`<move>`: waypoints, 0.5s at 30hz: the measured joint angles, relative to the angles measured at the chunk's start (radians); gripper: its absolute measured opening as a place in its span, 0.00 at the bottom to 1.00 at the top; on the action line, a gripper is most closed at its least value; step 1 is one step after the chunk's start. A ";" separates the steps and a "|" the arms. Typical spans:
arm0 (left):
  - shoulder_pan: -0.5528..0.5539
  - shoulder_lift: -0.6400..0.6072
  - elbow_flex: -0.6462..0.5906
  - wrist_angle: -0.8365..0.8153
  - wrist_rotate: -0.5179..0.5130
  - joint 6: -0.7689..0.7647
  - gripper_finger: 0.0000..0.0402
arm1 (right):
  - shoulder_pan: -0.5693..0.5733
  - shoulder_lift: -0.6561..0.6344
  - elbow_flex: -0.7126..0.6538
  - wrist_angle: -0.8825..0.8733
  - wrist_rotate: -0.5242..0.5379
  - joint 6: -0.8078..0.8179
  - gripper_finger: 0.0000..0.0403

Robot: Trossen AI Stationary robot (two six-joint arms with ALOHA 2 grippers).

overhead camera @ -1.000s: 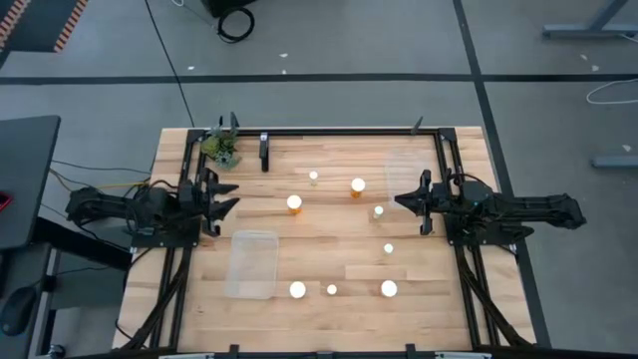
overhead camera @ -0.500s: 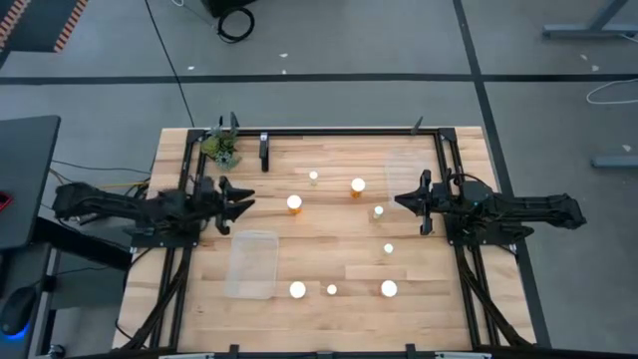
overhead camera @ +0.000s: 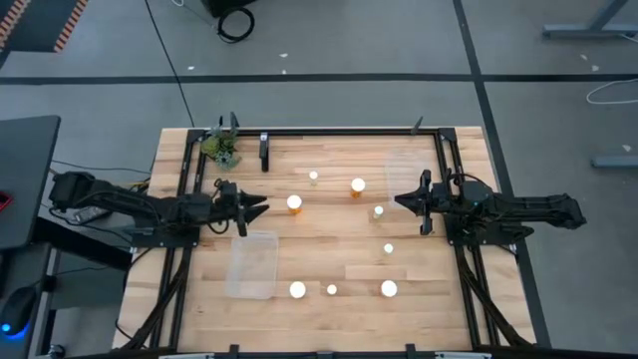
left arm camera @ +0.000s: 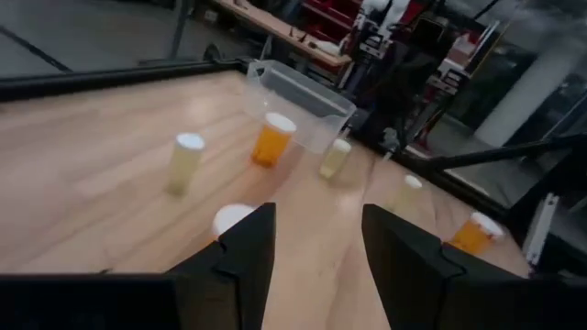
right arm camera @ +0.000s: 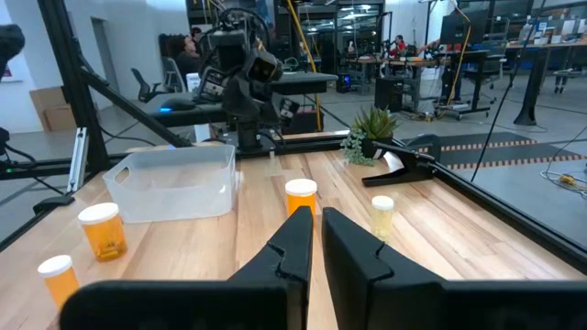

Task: Pick and place medicine bottles into bin by pill shape (circle, oval)
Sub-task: Put the large orange pill bottle into the bottom transparent bin

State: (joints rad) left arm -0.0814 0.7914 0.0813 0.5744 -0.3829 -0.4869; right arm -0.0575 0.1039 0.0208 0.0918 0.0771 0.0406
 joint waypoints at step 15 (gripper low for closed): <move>0.077 0.277 0.161 -0.004 -0.077 0.242 0.43 | 0.000 0.000 0.000 0.000 0.000 0.000 0.09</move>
State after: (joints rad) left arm -0.0042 1.0685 0.2424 0.5705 -0.4603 -0.2451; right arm -0.0578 0.1040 0.0208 0.0917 0.0772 0.0406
